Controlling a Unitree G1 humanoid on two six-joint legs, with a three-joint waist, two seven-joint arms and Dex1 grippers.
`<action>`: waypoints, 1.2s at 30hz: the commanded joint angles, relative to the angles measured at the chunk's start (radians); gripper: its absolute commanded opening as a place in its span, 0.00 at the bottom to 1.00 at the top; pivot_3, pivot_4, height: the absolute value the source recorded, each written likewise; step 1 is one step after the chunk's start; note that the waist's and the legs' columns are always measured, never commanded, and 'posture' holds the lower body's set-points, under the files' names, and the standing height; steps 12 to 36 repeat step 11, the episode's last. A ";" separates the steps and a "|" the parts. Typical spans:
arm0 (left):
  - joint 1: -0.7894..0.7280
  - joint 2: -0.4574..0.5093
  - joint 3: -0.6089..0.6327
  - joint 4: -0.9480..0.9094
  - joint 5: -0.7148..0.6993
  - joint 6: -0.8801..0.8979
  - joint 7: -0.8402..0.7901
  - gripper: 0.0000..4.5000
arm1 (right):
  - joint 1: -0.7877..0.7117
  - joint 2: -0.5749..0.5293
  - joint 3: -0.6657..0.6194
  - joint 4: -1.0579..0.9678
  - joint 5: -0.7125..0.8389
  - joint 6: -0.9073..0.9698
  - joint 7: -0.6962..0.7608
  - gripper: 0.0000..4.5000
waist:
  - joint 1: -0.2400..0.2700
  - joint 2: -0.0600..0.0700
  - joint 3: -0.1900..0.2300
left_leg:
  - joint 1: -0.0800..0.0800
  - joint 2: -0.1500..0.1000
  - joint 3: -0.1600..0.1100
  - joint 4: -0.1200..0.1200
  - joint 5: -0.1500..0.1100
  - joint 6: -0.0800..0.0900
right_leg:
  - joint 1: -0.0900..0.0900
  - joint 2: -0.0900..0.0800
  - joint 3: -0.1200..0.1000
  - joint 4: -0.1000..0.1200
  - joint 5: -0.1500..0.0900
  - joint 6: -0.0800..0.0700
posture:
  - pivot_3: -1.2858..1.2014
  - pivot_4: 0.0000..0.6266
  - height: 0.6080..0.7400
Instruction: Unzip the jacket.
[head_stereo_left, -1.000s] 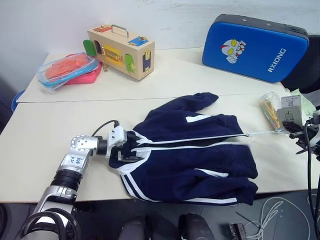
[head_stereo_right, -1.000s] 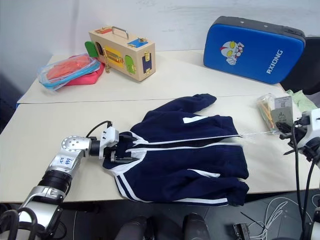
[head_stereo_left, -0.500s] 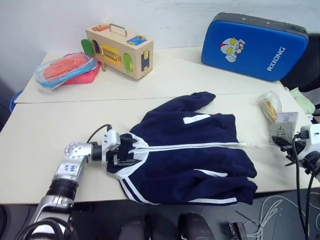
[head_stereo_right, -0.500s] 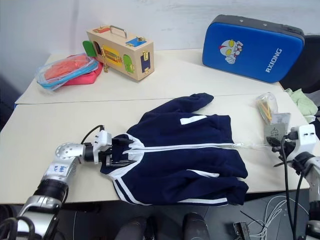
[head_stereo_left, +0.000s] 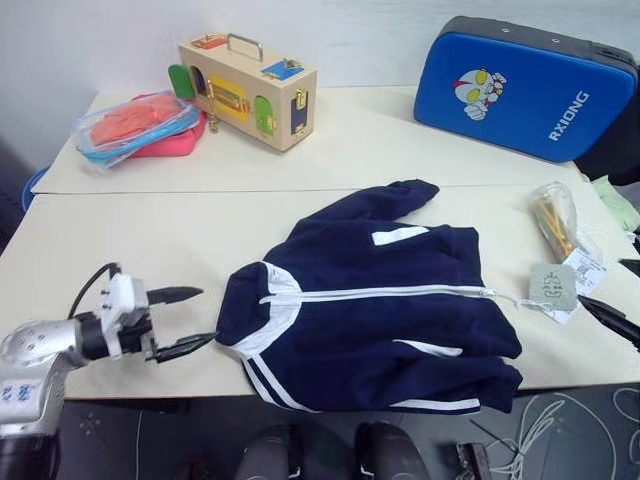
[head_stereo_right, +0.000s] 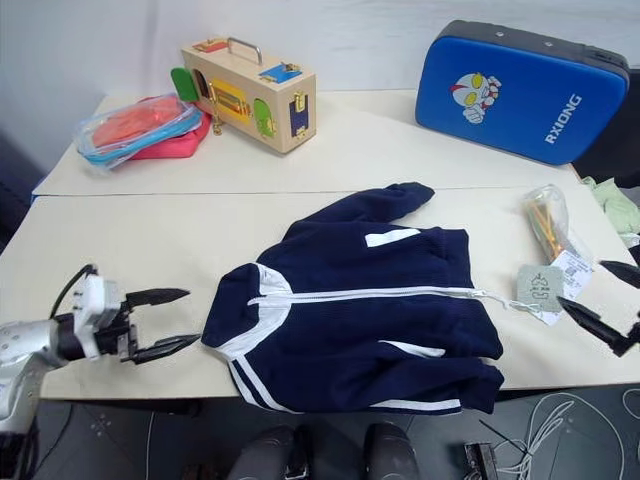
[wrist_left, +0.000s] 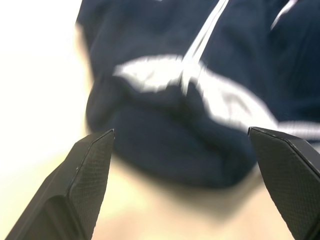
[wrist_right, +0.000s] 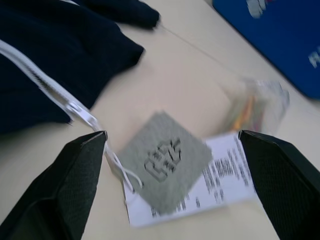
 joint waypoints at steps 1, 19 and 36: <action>0.074 0.008 0.053 -0.062 0.025 -0.083 0.007 1.00 | 0.037 0.050 0.104 -0.247 0.070 -0.036 0.088 0.98 | 0.001 -0.002 0.001 | 0.000 0.001 0.000 0.000 0.000 -0.001 | 0.000 0.000 0.000 0.000 0.000 0.000 | 0.52 0.24 1.00; 0.128 -0.057 0.015 -0.132 0.065 -0.125 0.116 1.00 | 0.058 0.172 0.333 -0.188 -0.022 -0.291 0.200 0.98 | 0.038 -0.005 0.004 | -0.001 -0.001 -0.001 0.003 -0.002 0.001 | 0.001 -0.001 -0.001 -0.002 0.000 0.000 | 0.52 0.24 1.00; 0.128 -0.057 0.015 -0.132 0.065 -0.125 0.116 1.00 | 0.058 0.172 0.333 -0.188 -0.022 -0.291 0.200 0.98 | 0.038 -0.005 0.004 | -0.001 -0.001 -0.001 0.003 -0.002 0.001 | 0.001 -0.001 -0.001 -0.002 0.000 0.000 | 0.52 0.24 1.00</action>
